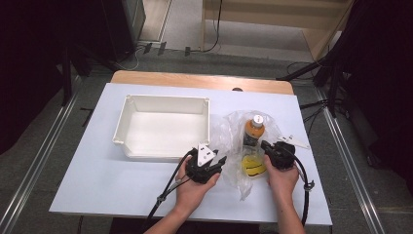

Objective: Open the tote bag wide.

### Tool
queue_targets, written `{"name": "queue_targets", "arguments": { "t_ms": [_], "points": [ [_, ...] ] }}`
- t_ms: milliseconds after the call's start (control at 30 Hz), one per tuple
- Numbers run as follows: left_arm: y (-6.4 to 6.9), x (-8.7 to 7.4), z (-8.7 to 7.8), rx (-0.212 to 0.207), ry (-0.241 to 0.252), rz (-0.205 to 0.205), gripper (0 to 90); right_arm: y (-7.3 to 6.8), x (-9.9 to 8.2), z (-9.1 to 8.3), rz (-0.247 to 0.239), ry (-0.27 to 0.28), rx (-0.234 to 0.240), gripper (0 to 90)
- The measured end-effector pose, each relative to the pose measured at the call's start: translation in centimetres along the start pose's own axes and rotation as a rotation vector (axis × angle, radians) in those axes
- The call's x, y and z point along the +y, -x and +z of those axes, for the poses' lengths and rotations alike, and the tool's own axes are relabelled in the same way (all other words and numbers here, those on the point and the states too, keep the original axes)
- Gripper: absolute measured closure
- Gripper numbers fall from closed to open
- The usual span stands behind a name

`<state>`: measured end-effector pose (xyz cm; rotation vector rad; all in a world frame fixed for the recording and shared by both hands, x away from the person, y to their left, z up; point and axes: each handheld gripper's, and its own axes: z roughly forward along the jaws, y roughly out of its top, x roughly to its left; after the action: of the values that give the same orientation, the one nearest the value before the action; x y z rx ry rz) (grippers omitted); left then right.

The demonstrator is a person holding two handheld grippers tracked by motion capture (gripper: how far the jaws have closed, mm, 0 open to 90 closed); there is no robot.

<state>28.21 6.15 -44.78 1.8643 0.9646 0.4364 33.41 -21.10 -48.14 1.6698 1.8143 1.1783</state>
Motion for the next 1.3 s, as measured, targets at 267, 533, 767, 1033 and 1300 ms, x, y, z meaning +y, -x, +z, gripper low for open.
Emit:
{"name": "queue_targets", "arguments": {
  "t_ms": [267, 533, 767, 1033, 1300],
  "points": [
    [-0.4, 2.7, -0.8, -0.093, 0.087, -0.065, 49.2, -0.4, -0.2, -0.1, -0.034, 0.021, -0.016, 89.5],
    [1.8, 4.2, 0.8, -0.131, 0.092, -0.07, 35.0, -0.4, -0.2, -0.1, -0.038, 0.022, -0.015, 89.1],
    [3.1, 3.6, 3.7, 0.03, -0.03, 0.009, 50.6, -0.5, -0.2, -0.1, -0.043, 0.022, -0.012, 89.1],
    [1.7, 1.2, 5.1, 0.061, -0.127, -0.006, 90.0, -0.7, -0.4, -1.3, -0.054, 0.137, -0.038, 90.0],
    [1.1, -0.6, 5.1, 0.089, -0.199, 0.046, 90.0, 0.8, -0.1, -1.2, -0.097, 0.04, -0.193, 90.0]
  ]
}}
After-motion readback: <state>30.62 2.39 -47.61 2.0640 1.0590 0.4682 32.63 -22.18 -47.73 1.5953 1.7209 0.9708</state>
